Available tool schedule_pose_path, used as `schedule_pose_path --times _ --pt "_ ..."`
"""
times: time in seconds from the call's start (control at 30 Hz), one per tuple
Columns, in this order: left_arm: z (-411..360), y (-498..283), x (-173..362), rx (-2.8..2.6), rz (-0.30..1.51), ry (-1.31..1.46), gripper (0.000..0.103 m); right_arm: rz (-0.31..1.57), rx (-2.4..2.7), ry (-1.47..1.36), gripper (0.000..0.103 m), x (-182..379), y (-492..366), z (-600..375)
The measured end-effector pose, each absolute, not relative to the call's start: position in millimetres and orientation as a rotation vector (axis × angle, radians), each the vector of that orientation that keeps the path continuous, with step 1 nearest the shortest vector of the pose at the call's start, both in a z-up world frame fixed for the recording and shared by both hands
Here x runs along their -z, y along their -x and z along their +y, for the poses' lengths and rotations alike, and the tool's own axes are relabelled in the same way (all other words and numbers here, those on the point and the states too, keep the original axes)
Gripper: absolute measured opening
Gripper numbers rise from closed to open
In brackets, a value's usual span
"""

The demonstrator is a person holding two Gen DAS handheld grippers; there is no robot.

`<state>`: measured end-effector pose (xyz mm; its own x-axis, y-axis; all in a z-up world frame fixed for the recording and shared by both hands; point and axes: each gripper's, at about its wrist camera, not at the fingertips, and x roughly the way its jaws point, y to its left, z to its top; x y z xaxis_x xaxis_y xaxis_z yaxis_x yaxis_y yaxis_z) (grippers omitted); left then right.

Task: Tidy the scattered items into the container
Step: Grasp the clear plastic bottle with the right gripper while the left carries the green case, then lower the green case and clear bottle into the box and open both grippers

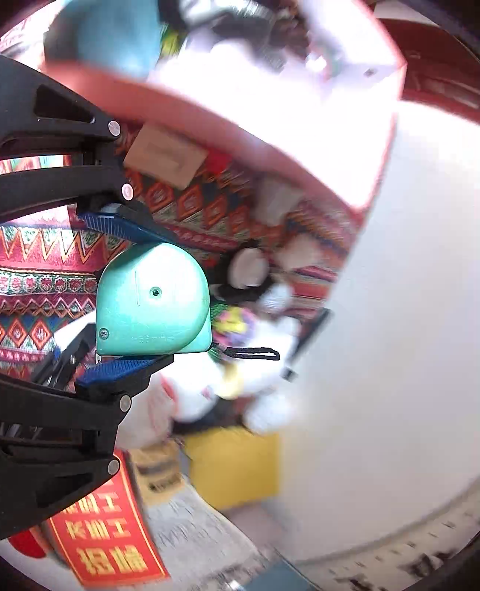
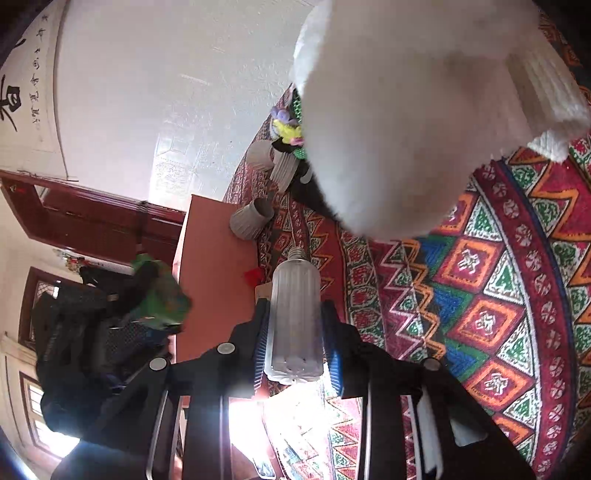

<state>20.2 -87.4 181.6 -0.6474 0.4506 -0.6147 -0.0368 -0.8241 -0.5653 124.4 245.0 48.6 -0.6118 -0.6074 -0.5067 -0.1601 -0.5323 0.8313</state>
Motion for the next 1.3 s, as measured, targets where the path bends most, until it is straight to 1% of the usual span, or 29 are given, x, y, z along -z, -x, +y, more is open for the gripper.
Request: schedule_pose_path --times 0.1,0.17,0.23,0.33,0.43,0.47,0.5,0.63,0.7,0.77,0.8,0.83,0.97,1.07,1.13,1.2,1.3 --pt "-157.8 -47.4 -218.3 -2.660 -0.823 0.980 0.055 -1.257 2.250 -1.170 0.026 -61.2 -127.5 236.2" --pt "-201.5 -53.8 -229.0 -2.778 -0.814 0.916 0.055 -1.229 2.269 -1.139 0.026 -67.5 -133.1 244.9" --pt "-242.1 -50.0 -222.8 -2.821 -0.857 0.921 0.055 -1.193 2.302 -1.099 0.026 -83.0 -135.5 233.1" --pt "-294.3 -40.1 -203.2 -2.795 -0.988 1.004 0.055 -1.118 2.349 -1.000 0.026 -116.2 -122.5 210.3" --pt "-319.8 -41.7 -198.5 -2.816 -1.075 1.012 0.066 -1.039 2.368 -0.887 0.026 -161.0 -112.2 163.9" --pt "-325.8 -46.2 -200.4 -2.824 -1.092 0.990 0.074 -1.010 2.368 -0.852 0.026 -175.0 -105.5 148.5" --pt "-331.0 -50.7 -202.1 -2.836 -1.105 0.968 0.079 -0.981 2.368 -0.822 0.026 -188.7 -96.1 122.9" --pt "-337.1 -56.7 -203.5 -2.888 -1.112 0.943 0.081 -0.875 2.316 -0.740 0.026 -228.2 -76.0 56.8" --pt "-341.0 -57.6 -200.8 -2.892 -1.112 0.953 0.081 -0.778 2.290 -0.715 0.027 -242.5 -70.9 22.2" --pt "-347.4 -55.0 -197.5 -2.884 -1.135 0.961 0.081 -0.664 2.304 -0.741 0.036 -251.2 -61.4 -8.2" --pt "-350.3 -56.2 -198.6 -2.878 -1.145 0.965 0.081 -0.646 2.307 -0.749 0.049 -255.4 -58.0 -16.9" --pt "-352.1 -58.4 -201.4 -2.872 -1.148 0.967 0.081 -0.643 2.305 -0.750 0.053 -259.7 -57.2 -20.2" --pt "-351.3 -58.5 -204.2 -2.879 -1.137 0.969 0.081 -0.623 2.364 -0.773 0.053 -259.8 -50.7 -2.5" --pt "-350.0 -58.7 -203.5 -2.861 -1.150 0.979 0.081 -0.641 2.469 -0.836 0.053 -246.0 -41.4 31.2" --pt "-349.4 -57.3 -200.9 -2.853 -1.161 0.988 0.081 -0.606 2.537 -0.940 0.053 -224.7 -25.4 49.1" --pt "-348.2 -55.3 -198.3 -2.852 -1.161 1.000 0.081 -0.587 2.553 -1.111 0.053 -195.4 -2.8 62.9" --pt "-343.4 -51.2 -195.9 -2.858 -1.141 1.019 0.081 -0.704 2.436 -1.372 0.053 -131.9 38.2 78.3"
